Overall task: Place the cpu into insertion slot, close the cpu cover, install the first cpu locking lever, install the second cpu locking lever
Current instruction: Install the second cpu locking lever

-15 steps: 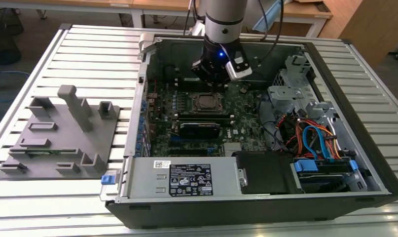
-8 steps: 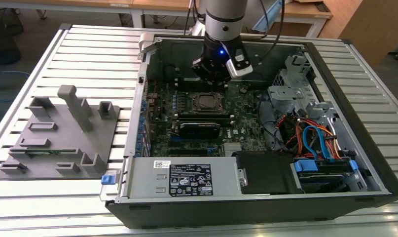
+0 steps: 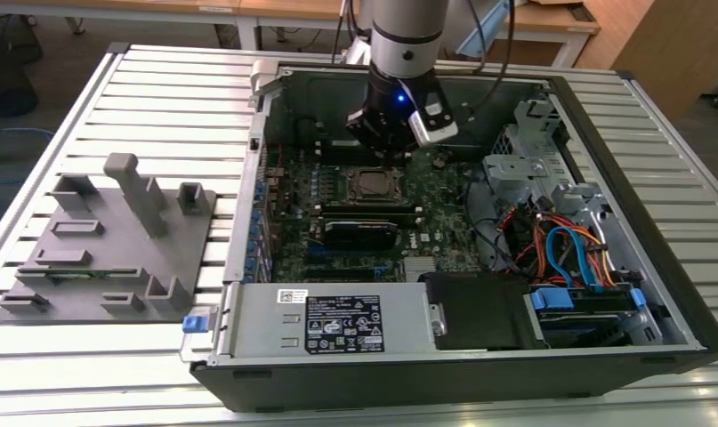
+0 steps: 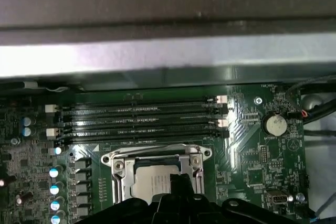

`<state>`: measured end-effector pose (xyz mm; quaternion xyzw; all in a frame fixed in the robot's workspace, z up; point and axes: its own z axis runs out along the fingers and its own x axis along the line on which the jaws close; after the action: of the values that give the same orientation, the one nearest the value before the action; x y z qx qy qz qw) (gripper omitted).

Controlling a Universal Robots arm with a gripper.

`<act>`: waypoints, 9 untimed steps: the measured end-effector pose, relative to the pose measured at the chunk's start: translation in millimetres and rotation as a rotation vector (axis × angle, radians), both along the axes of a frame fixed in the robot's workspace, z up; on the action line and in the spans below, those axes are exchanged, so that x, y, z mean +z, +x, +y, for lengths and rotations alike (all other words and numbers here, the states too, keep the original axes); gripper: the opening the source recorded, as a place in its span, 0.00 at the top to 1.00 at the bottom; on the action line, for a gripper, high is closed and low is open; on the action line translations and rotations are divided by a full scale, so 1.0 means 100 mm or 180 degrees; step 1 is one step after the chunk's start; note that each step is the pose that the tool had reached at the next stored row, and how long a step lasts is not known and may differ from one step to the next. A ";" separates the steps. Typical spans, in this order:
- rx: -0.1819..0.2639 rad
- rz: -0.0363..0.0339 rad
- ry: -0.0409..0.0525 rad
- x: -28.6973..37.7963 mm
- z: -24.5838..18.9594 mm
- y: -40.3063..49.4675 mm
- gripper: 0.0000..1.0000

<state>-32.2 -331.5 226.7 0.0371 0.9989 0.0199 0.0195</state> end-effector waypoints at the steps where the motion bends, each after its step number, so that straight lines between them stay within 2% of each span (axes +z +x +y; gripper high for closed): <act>1: 0.0000 0.0000 -0.0002 0.000 -0.009 0.000 0.90; 9: 0.0000 0.0000 -0.0003 0.000 -0.023 0.000 0.90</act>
<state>-32.2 -333.8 226.7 0.0371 0.9989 0.0194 0.0195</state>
